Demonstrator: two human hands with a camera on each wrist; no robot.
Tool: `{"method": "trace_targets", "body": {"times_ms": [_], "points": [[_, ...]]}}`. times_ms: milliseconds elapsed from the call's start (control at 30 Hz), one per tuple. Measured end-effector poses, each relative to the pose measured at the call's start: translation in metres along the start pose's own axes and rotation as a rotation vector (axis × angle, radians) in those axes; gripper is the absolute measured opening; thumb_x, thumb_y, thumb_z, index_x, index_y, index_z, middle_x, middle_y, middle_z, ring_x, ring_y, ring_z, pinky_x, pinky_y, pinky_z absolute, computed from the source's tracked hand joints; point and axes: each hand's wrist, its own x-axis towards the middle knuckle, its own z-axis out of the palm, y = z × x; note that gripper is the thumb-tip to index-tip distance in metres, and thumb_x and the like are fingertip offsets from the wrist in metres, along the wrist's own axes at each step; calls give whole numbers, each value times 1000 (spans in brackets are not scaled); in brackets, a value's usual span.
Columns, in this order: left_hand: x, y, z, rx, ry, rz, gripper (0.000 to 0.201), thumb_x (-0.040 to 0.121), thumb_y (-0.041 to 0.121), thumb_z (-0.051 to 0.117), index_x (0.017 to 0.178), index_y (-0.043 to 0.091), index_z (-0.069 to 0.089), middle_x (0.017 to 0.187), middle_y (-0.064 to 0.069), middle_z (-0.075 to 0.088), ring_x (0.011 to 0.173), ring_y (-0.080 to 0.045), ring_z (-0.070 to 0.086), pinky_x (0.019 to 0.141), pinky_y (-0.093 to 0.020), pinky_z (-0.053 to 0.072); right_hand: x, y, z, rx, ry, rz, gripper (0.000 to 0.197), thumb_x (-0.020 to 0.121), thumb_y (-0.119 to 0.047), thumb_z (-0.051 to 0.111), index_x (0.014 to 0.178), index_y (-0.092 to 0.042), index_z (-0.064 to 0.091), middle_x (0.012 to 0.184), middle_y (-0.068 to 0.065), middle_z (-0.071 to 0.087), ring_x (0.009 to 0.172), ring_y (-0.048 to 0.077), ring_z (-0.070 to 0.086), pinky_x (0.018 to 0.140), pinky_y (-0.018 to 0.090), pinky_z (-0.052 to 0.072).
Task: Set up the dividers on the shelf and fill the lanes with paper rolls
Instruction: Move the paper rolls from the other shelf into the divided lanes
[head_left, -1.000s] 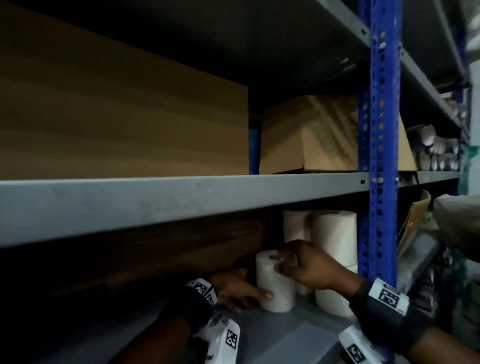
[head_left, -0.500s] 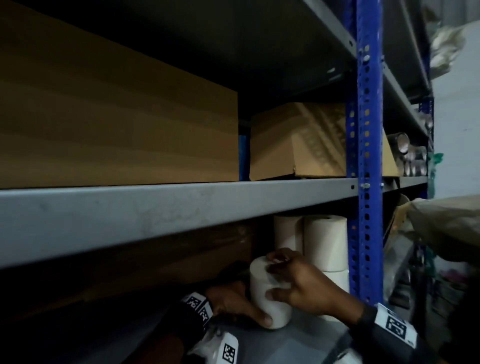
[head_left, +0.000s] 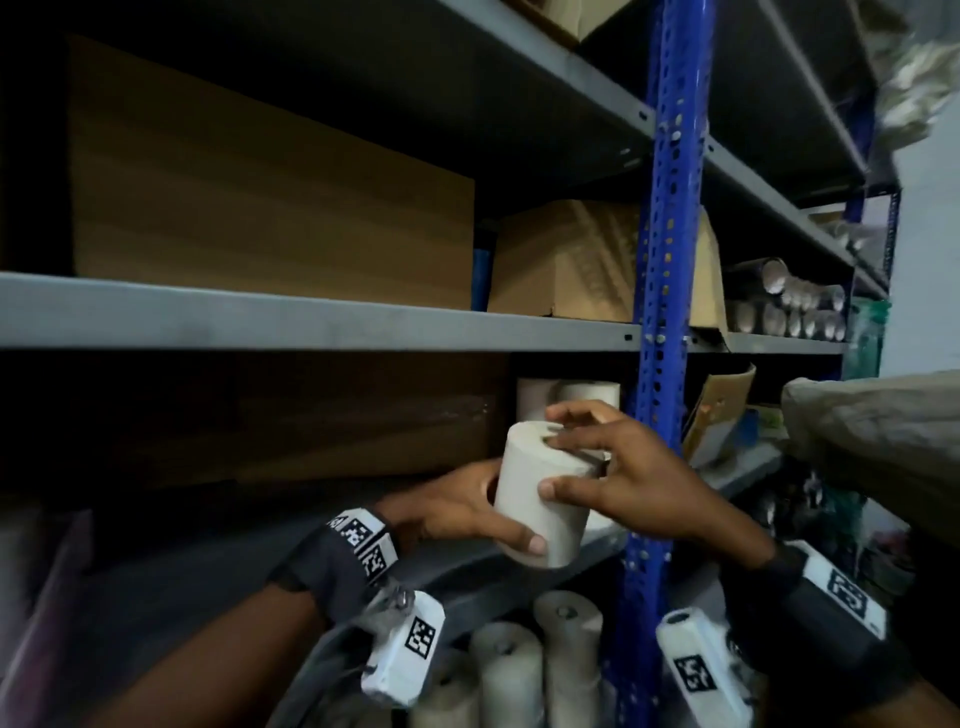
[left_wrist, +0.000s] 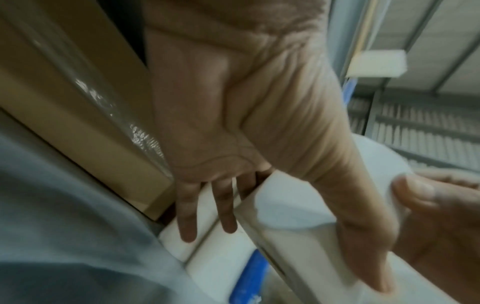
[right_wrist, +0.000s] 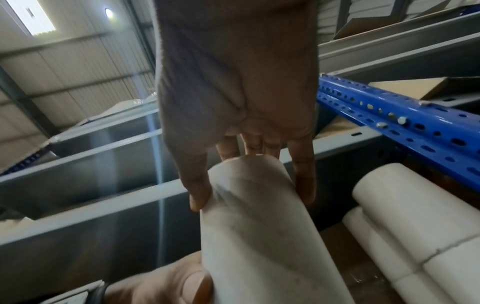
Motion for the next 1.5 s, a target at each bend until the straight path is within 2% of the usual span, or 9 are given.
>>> {"method": "trace_targets", "body": {"times_ms": [367,433,600,767,967,1167,1267,1367,1500], "points": [[-167,67,130,-207,505,11,64,71,28,88,129,19,62,123,-5,72,114,-25,69,98,-49,56,-96,-108,-23,336,-163,-74,27,75,-15,81,101,-19,74,136,-9,52,121,-9,50,96,17,48],[-201,74,149,-237,601,3,62,72,26,88,128,19,62,121,-4,73,112,-23,70,96,-47,58,-109,-130,-15,361,-221,-106,31,73,-26,80,103,-21,74,137,-11,50,122,-10,49,92,13,48],[-285,86,180,-245,794,-41,64,68,31,85,126,15,64,118,-7,73,111,-26,69,91,-43,59,-134,-181,16,384,-349,-156,49,66,-56,74,107,-31,73,140,-25,42,129,-9,43,97,32,53],[-376,99,196,-214,930,-89,58,73,30,84,126,19,64,119,-3,73,110,-21,70,83,-30,57,-153,-247,52,399,-478,-281,50,64,-72,69,105,-44,70,141,-35,35,128,-13,42,94,24,51],[-493,127,200,-117,1045,-121,57,75,29,82,128,16,62,117,0,74,107,-15,71,80,-23,57,-175,-346,104,475,-554,-336,62,60,-78,68,109,-41,69,141,-33,38,127,-7,46,95,34,54],[-627,152,189,-2,1115,-176,62,69,36,82,124,16,64,115,0,75,104,-16,71,78,-25,57,-208,-455,165,489,-615,-325,66,58,-83,64,114,-49,62,143,-36,33,129,-10,41,98,31,51],[-684,156,182,35,1145,-197,69,64,40,82,126,16,63,116,-2,74,106,-20,71,79,-29,58,-219,-505,189,484,-658,-365,55,63,-79,64,113,-57,60,142,-37,32,126,-17,39,94,21,50],[-733,160,181,28,1166,-220,68,66,40,84,127,19,62,117,-2,74,105,-21,71,79,-31,59,-225,-551,210,519,-681,-435,54,69,-67,70,117,-43,66,144,-33,33,127,-16,39,90,14,50],[-795,166,166,46,1190,-244,66,73,33,87,132,25,59,125,2,71,113,-19,69,86,-30,58,-225,-611,242,506,-700,-559,48,76,-53,74,118,-30,71,146,-26,34,131,-12,38,101,15,44]]}}
